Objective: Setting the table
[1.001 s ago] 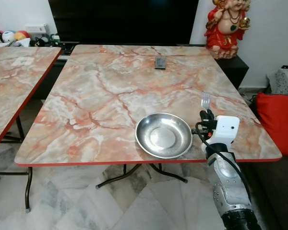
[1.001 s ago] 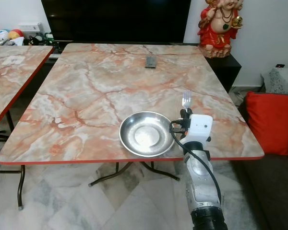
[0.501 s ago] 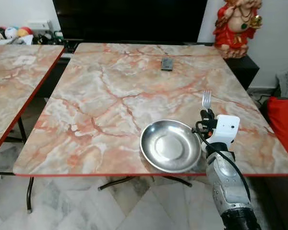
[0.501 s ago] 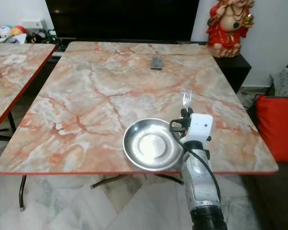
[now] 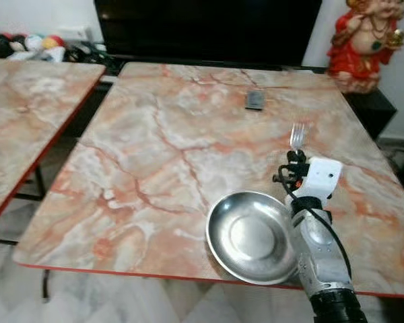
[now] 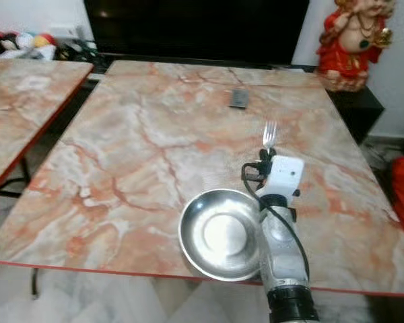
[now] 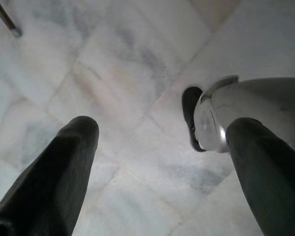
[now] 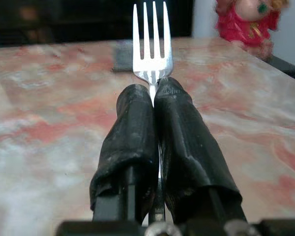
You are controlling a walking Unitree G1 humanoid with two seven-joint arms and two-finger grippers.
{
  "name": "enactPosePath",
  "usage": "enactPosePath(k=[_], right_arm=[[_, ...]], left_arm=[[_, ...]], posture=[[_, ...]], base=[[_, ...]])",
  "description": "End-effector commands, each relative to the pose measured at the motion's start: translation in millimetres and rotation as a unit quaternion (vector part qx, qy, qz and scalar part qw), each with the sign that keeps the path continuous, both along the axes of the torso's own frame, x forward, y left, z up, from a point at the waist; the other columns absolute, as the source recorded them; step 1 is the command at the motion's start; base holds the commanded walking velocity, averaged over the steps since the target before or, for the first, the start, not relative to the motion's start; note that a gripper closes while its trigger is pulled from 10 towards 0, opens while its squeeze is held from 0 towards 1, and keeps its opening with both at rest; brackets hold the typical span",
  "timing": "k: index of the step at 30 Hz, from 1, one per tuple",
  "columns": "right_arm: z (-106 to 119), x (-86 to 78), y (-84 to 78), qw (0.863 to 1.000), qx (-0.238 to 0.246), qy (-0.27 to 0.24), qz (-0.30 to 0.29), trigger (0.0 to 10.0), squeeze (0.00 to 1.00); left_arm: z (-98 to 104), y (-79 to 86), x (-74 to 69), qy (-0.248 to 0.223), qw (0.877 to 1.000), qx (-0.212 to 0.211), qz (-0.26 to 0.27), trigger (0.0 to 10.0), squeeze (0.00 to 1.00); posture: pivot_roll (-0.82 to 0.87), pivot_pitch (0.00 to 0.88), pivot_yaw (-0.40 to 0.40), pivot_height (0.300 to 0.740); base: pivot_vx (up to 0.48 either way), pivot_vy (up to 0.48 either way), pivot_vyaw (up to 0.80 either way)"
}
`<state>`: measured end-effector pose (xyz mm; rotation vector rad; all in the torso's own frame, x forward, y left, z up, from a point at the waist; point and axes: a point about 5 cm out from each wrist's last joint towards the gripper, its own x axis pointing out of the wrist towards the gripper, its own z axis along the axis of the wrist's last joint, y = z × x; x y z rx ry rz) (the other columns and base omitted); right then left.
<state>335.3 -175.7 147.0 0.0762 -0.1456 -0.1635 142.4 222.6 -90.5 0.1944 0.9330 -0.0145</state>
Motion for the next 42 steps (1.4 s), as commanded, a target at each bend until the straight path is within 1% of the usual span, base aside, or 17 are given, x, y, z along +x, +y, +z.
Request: enactPosePath(k=[1,2,3,5,7,9,11,13,16,18,22,25,26,35,36,38,42], right_arm=[[1,-4.4,-11.4,0.999,-0.006,0.013,-0.029,10.0,0.00],[-2,-6.8,-16.8,0.998,-0.013,0.030,-0.044,10.0,0.00],[-2,-6.8,-16.8,0.998,-0.013,0.030,-0.044,10.0,0.00],[-1,-9.6,-24.1,0.998,-0.015,0.039,-0.054,10.0,0.00],[-2,-10.4,-27.2,0.997,-0.012,0.048,-0.051,10.0,0.00],[-4,-10.1,-26.9,0.997,-0.013,0.060,-0.041,10.0,0.00],[-12,-10.3,-26.4,0.995,-0.020,0.092,-0.033,10.0,0.00],[-13,-10.4,-26.3,0.995,-0.019,0.098,-0.031,10.0,0.00],[-23,-11.2,-25.0,0.991,-0.037,0.128,-0.009,10.0,0.00],[-34,-16.1,-26.0,0.987,-0.040,0.158,-0.001,10.0,0.00],[-43,-20.6,-25.0,0.981,-0.031,0.189,0.007,10.0,0.00],[-52,-23.9,-25.7,0.976,-0.043,0.213,0.006,10.0,0.00],[-55,-25.4,-25.6,0.975,-0.040,0.220,0.008,10.0,0.00],[-57,-25.7,-25.0,0.972,-0.030,0.231,0.007,10.0,0.00],[-57,-24.6,-22.9,0.975,-0.015,0.220,0.014,10.0,0.00],[-60,-23.3,-20.1,0.975,-0.007,0.219,0.022,10.0,0.00],[-65,-22.1,-19.9,0.973,-0.009,0.228,0.017,10.0,0.00]], left_arm=[[-3,-3.5,-6.6,0.014,1.000,-0.002,-0.010,10.0,0.00],[-3,-3.4,-6.3,0.014,1.000,-0.002,-0.011,10.0,0.00],[-3,-3.4,-6.3,0.014,1.000,-0.002,-0.011,10.0,0.00],[-3,-3.2,-5.8,0.013,1.000,-0.001,-0.012,10.0,0.00],[-3,-3.1,-5.3,0.013,1.000,0.000,-0.013,10.0,0.00],[-3,-3.2,-5.0,0.013,1.000,0.000,-0.015,10.0,0.00],[-3,-3.2,-4.4,0.012,1.000,-0.001,-0.015,10.0,0.00],[-3,-3.1,-4.3,0.012,1.000,-0.001,-0.015,10.0,0.00],[-3,-2.8,-5.0,0.013,1.000,-0.001,-0.015,10.0,0.00],[-3,-1.6,-7.5,0.017,1.000,0.000,-0.014,10.0,0.00],[-4,-0.6,-9.3,0.019,1.000,0.002,-0.015,10.0,0.00],[-4,-0.8,-10.0,0.020,1.000,0.002,-0.015,10.0,0.00],[-4,-1.1,-10.4,0.020,1.000,0.002,-0.015,10.0,0.00],[-5,-2.9,-11.7,0.020,1.000,0.000,-0.017,10.0,0.00],[-5,-3.2,-11.6,0.020,1.000,0.000,-0.018,10.0,0.00],[-5,-3.5,-11.5,0.020,1.000,0.000,-0.018,10.0,0.00],[-5,-4.1,-11.7,0.020,1.000,0.000,-0.017,10.0,0.00]], posture=[[-0.01,0.118,-0.019,0.740],[-0.01,0.118,-0.019,0.740],[-0.01,0.118,-0.019,0.740],[-0.02,0.119,-0.019,0.740],[-0.02,0.120,-0.019,0.740],[-0.02,0.120,-0.019,0.740],[-0.02,0.119,-0.023,0.740],[-0.02,0.119,-0.023,0.740],[-0.02,0.119,-0.025,0.740],[-0.02,0.119,-0.024,0.740],[-0.02,0.119,-0.024,0.740],[-0.02,0.118,-0.025,0.740],[-0.02,0.117,-0.025,0.740],[-0.02,0.111,-0.026,0.740],[-0.02,0.111,-0.025,0.740],[-0.02,0.111,-0.025,0.740],[-0.02,0.112,-0.027,0.740]], base=[[0.000,0.000,0.00],[0.000,0.000,0.00],[0.000,0.000,0.00],[0.000,0.000,0.00],[0.000,0.000,0.00],[0.000,0.000,0.00],[0.000,0.000,0.00],[0.000,0.000,0.00],[0.000,0.000,0.00],[0.000,0.000,0.00],[0.000,0.000,0.00],[0.000,0.000,0.00],[0.000,0.000,0.00],[0.000,0.000,0.00],[0.000,0.000,0.00],[0.000,0.000,0.00],[0.000,0.000,0.00]])
